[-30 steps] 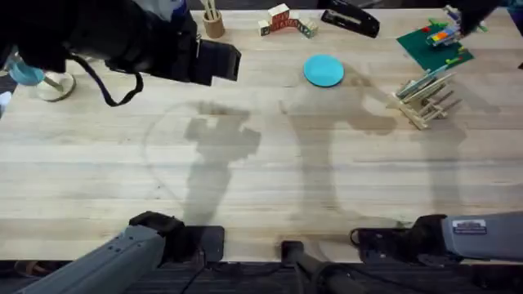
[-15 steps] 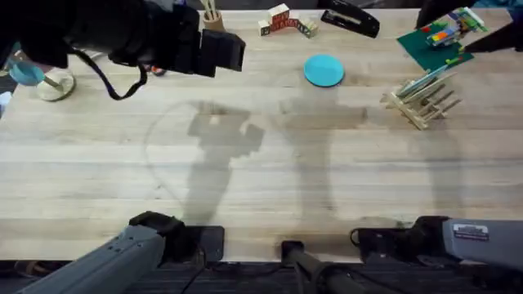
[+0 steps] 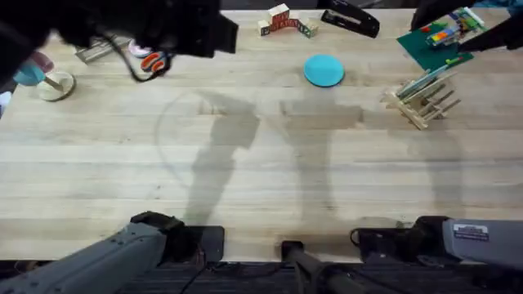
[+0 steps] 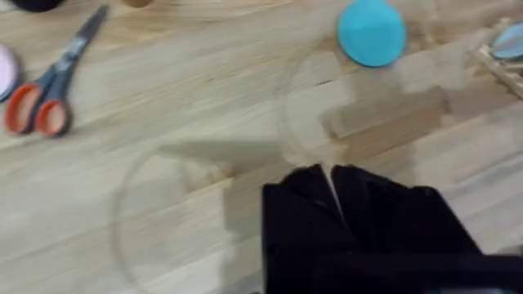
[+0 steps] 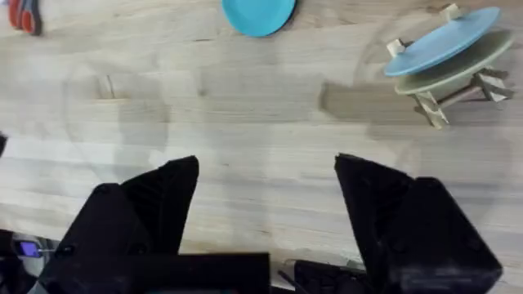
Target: Pick up the plates from the table one by one and place each into a slot on the dish rack.
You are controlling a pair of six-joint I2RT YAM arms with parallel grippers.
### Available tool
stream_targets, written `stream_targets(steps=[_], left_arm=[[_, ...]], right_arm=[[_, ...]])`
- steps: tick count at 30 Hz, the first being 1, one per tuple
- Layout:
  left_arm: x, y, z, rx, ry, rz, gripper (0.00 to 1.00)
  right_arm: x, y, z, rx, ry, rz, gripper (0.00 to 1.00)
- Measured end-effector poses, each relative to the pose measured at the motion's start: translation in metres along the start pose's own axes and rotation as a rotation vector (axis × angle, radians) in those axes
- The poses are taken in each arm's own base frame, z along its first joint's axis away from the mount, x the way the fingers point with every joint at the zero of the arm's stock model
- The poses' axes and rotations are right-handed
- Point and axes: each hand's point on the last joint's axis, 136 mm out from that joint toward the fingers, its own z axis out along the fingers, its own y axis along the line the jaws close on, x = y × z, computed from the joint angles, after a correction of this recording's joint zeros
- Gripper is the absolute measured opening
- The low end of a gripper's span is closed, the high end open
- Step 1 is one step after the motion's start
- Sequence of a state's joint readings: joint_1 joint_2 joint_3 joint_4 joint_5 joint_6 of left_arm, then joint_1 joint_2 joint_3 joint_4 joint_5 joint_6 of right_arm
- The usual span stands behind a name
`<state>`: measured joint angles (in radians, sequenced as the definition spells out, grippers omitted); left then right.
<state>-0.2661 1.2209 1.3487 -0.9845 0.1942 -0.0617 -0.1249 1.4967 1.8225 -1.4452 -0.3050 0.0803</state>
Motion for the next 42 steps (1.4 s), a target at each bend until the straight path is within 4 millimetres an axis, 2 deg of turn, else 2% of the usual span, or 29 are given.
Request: stream_targets(steps=[5, 12, 16, 21, 26, 33, 42], left_arm=[[-0.016, -0.017, 0.028, 0.126, -0.009, -0.027, 0.040], [-0.052, -0.043, 0.053, 0.317, -0.083, -0.110, 0.040], [-0.061, -0.061, 0.075, 0.415, -0.076, -0.148, 0.040], [-0.059, -0.083, 0.115, 0.505, -0.021, -0.195, 0.040], [-0.055, -0.096, 0.156, 0.576, 0.023, -0.235, 0.040], [-0.052, -0.095, 0.207, 0.625, 0.035, -0.298, 0.038], [-0.032, -0.090, 0.251, 0.644, 0.096, -0.378, 0.039]], right_arm=[[0.000, 0.000, 0.000, -0.003, 0.000, -0.003, 0.996], [0.000, 0.001, 0.000, -0.003, 0.000, -0.003, 0.995], [0.000, 0.001, 0.000, -0.003, 0.000, -0.003, 0.996], [0.000, 0.000, 0.000, -0.003, 0.000, -0.003, 0.996], [0.000, 0.000, 0.000, -0.003, 0.000, -0.003, 0.995], [0.000, 0.000, 0.000, -0.003, 0.000, -0.003, 0.996], [0.000, 0.000, 0.000, -0.003, -0.001, -0.003, 0.996]])
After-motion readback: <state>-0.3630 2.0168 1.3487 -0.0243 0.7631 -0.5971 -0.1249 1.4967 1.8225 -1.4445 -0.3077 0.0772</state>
